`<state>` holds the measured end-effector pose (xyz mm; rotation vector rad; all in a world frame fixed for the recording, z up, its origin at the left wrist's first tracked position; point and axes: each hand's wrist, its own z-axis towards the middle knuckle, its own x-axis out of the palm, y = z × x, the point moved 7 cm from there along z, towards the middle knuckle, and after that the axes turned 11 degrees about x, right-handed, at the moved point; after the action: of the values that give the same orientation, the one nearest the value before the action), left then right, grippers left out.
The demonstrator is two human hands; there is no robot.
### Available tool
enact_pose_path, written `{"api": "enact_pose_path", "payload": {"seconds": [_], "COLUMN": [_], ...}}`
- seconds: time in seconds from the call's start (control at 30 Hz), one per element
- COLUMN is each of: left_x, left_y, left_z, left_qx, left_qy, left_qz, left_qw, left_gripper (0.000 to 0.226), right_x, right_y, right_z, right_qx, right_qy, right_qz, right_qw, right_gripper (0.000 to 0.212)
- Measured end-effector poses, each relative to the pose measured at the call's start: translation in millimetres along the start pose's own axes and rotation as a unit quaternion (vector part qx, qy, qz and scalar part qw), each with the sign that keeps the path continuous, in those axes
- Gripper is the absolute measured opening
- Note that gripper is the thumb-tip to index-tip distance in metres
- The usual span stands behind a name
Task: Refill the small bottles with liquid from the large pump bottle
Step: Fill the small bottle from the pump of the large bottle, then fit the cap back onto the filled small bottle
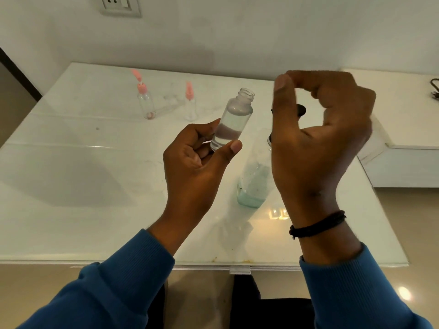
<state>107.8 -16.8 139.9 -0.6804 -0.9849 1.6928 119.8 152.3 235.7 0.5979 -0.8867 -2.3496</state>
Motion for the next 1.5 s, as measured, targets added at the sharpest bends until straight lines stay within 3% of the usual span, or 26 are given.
{"api": "enact_pose_path", "payload": {"seconds": [0.2,0.33,0.53,0.73,0.97,1.1,1.33,1.5], "left_x": [-2.2,-2.3,-6.7,-22.6,-49.8,-62.7,-72.7,-85.9], "left_y": [-3.5,-5.9,-0.5,-11.4,-18.7,-18.6,-7.8,4.0], "left_z": [1.8,1.8,2.1,9.6,24.1,30.3,42.5,49.9], "left_qx": [0.013,0.025,0.016,0.061,0.065,0.052,0.037,0.022], "left_qy": [-0.007,-0.011,-0.002,0.0,-0.036,-0.055,-0.046,-0.045], "left_qz": [0.012,0.017,0.018,0.057,0.063,0.057,0.081,0.083], "left_qw": [1.0,0.999,1.0,0.997,0.995,0.995,0.995,0.995], "left_gripper": [0.033,0.036,0.039,0.049,0.044,0.045,0.046,0.042], "right_x": [25.5,33.5,36.6,42.3,42.8,33.4,31.4,37.9], "right_y": [-1.4,0.1,3.9,15.8,37.6,55.1,64.8,59.1], "right_z": [-10.5,-14.0,-14.4,-24.0,-35.4,-41.3,-55.4,-67.3], "right_qx": [0.037,0.037,0.052,0.038,0.0,-0.043,-0.157,-0.135], "right_qy": [0.124,0.162,0.171,0.175,0.14,0.061,0.036,0.06], "right_qz": [-0.125,-0.153,-0.147,-0.131,-0.175,-0.121,0.018,0.07], "right_qw": [0.984,0.974,0.973,0.975,0.975,0.99,0.987,0.987], "right_gripper": [0.047,0.05,0.043,0.041,0.049,0.039,0.009,0.019]}}
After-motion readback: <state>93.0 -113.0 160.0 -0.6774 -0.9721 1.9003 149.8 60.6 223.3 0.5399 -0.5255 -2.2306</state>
